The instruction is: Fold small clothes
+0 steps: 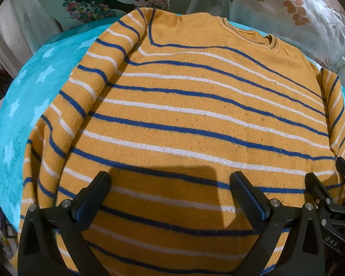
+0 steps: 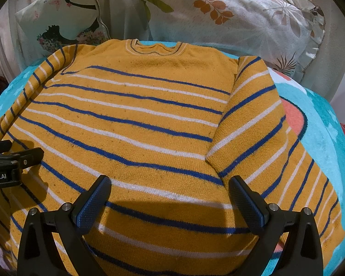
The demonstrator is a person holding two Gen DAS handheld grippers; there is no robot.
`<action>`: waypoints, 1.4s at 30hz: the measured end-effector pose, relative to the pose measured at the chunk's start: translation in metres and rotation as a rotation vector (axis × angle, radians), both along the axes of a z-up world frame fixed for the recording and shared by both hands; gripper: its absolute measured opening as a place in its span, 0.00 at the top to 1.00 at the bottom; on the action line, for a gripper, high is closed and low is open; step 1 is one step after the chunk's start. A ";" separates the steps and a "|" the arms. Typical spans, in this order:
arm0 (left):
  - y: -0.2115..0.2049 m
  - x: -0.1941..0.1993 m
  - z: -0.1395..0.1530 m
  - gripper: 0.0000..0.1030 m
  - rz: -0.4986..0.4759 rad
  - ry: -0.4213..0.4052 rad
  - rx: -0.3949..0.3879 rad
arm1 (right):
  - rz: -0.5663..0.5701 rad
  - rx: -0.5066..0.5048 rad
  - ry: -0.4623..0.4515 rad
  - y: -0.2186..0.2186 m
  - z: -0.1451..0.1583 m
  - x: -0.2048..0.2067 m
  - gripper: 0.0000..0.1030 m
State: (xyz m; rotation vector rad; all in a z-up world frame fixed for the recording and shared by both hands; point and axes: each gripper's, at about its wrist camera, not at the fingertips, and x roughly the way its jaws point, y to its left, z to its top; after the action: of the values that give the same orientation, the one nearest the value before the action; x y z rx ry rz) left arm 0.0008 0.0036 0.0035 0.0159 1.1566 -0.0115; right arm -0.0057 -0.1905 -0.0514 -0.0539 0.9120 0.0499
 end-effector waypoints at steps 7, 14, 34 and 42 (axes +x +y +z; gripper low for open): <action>0.002 -0.005 0.002 0.00 0.012 0.001 0.011 | 0.004 0.000 0.000 0.001 0.004 0.000 0.00; -0.001 -0.007 0.002 0.00 0.019 -0.010 0.060 | 0.004 0.005 0.006 0.001 0.004 -0.002 0.00; 0.001 -0.008 0.005 0.00 0.050 0.041 0.097 | 0.016 0.056 0.064 0.004 0.003 0.003 0.00; 0.005 -0.004 0.004 0.00 0.022 0.041 0.075 | 0.020 0.071 0.062 0.004 0.003 0.002 0.00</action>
State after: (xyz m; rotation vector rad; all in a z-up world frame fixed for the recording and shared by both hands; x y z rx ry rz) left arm -0.0033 0.0087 0.0071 0.0694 1.1974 0.0514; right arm -0.0039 -0.1864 -0.0481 0.0044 0.9711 0.1025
